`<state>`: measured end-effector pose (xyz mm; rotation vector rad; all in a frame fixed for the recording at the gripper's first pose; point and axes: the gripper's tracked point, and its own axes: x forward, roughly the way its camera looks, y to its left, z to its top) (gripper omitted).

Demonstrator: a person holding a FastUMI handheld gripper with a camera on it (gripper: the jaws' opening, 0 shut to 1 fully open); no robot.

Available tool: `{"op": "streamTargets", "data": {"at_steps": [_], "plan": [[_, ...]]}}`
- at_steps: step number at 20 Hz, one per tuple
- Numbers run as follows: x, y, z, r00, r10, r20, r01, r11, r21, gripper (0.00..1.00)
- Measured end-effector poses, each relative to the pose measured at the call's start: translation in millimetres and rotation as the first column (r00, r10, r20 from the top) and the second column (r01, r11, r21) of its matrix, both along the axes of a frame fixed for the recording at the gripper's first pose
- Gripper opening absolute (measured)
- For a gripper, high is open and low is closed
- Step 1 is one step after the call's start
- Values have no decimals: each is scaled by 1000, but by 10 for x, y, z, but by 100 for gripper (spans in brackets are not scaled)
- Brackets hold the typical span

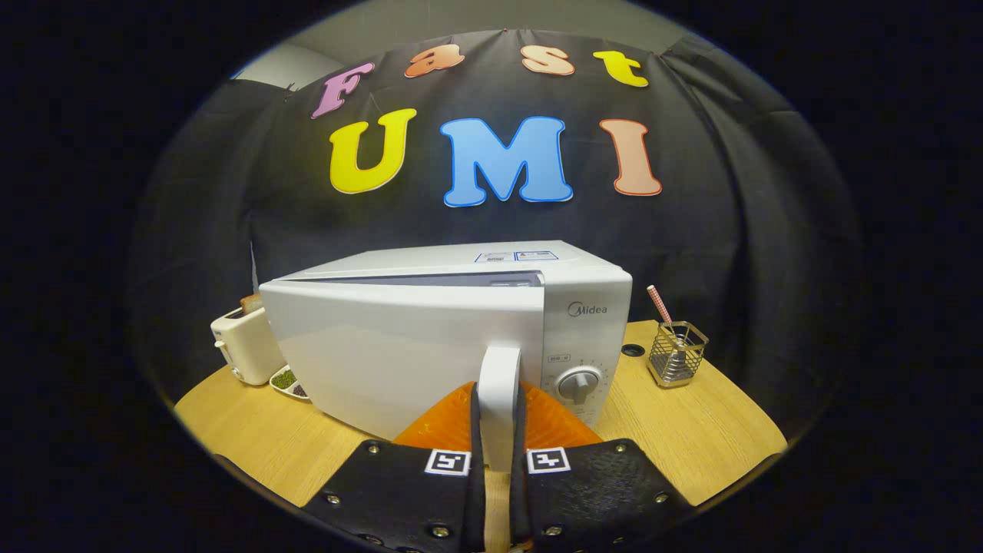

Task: Open the microwave, put the food inside, and close the microwave door.

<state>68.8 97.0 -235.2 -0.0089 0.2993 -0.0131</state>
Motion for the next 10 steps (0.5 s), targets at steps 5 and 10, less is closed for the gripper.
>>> {"op": "streamTargets", "data": {"at_steps": [5, 10], "plan": [[-383, 224, 10, 999, 37, 28, -38, 999, 39, 12], [-704, 477, 10, 992, 124, 40, -127, 989, 83, 22]]}}
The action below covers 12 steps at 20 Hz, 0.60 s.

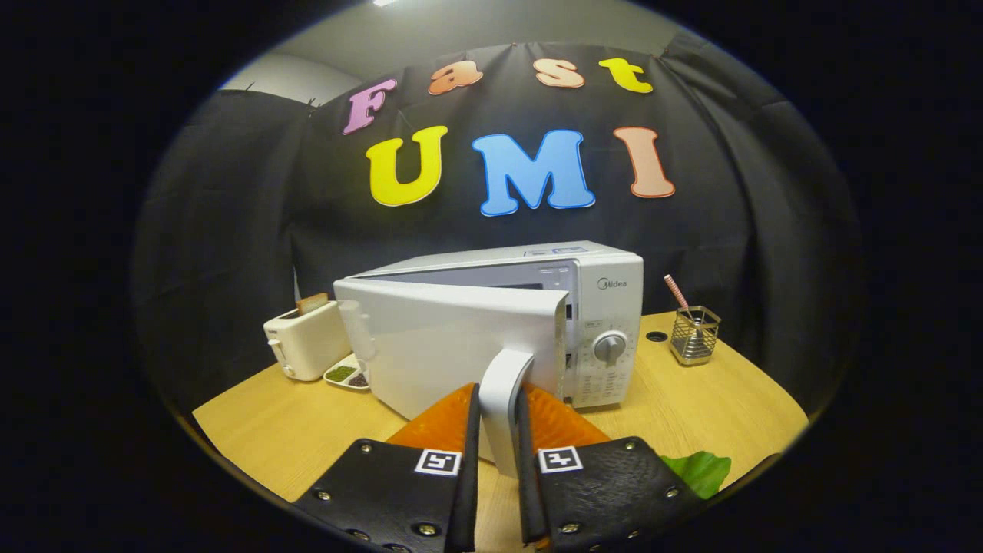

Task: Open the microwave, put the food inside, and close the microwave door.

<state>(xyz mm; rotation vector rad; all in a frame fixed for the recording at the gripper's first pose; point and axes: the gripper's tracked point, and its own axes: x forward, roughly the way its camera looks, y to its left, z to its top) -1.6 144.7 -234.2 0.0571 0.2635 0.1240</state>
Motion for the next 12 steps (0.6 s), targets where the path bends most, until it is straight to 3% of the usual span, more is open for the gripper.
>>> {"op": "streamTargets", "data": {"at_steps": [12], "plan": [[-591, 446, -91, 986, 169, 2, -168, 985, -36, 26]]}}
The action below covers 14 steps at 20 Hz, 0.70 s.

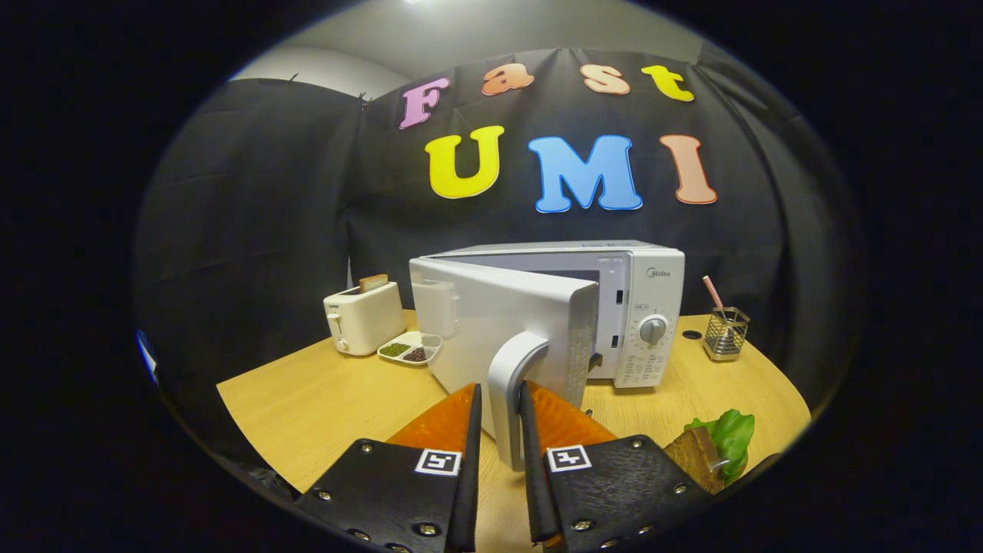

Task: Open the microwave, put the food inside, and close the microwave door.

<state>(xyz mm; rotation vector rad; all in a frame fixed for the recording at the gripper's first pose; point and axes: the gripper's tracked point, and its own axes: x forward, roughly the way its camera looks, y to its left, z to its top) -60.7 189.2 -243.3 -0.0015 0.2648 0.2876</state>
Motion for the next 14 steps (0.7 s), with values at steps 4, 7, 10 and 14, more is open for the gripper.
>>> {"op": "streamTargets", "data": {"at_steps": [4, 7, 10, 14], "plan": [[-221, 289, -84, 997, 80, -21, -81, 997, -2, 27], [-387, 502, -155, 989, 139, -50, -138, 990, 21, 26], [-517, 688, -185, 981, 188, -55, -187, 982, 17, 26], [-646, 930, -236, 967, 248, -61, -248, 969, 7, 26]]}}
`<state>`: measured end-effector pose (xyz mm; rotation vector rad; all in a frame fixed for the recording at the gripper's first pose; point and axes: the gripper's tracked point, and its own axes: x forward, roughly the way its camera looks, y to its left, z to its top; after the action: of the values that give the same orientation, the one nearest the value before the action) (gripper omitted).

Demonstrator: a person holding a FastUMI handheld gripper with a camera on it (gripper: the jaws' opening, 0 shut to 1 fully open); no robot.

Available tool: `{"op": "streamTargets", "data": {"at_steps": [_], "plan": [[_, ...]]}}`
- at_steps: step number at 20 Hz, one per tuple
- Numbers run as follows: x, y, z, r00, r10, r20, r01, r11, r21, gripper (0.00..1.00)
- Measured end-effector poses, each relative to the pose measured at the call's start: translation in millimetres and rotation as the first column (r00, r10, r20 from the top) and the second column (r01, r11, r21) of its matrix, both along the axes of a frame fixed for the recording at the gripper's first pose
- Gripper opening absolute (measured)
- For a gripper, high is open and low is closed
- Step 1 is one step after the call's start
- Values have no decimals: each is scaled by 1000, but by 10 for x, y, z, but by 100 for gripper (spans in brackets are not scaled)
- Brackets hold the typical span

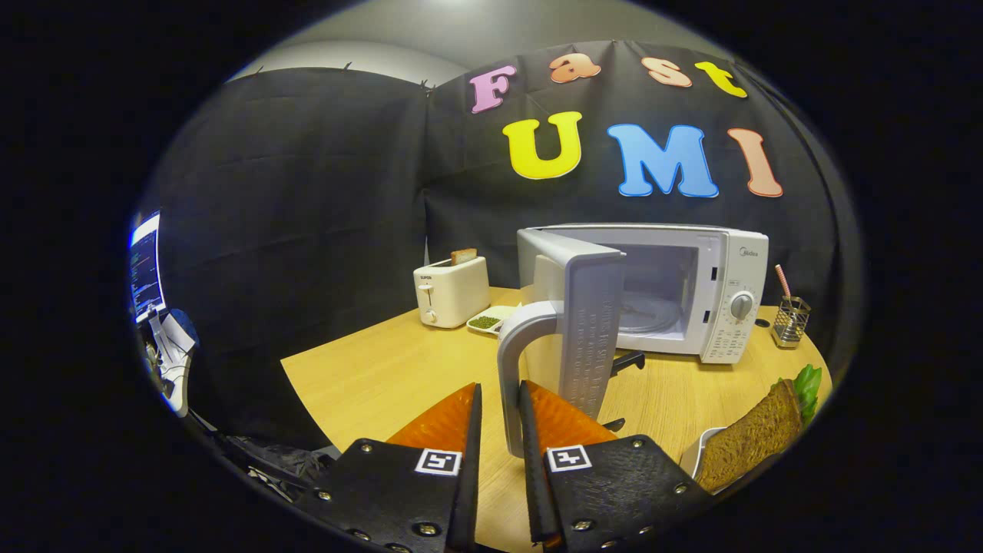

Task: Open the microwave, put the food inside, and close the microwave door.

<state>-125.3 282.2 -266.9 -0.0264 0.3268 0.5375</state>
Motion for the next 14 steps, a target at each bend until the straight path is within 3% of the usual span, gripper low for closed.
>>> {"op": "streamTargets", "data": {"at_steps": [9, 11, 14], "plan": [[-229, 661, -19, 993, 116, -18, -115, 993, 30, 27], [-256, 816, -27, 989, 148, -29, -146, 987, 66, 20], [-295, 1052, -27, 984, 177, -27, -174, 981, 82, 20]]}}
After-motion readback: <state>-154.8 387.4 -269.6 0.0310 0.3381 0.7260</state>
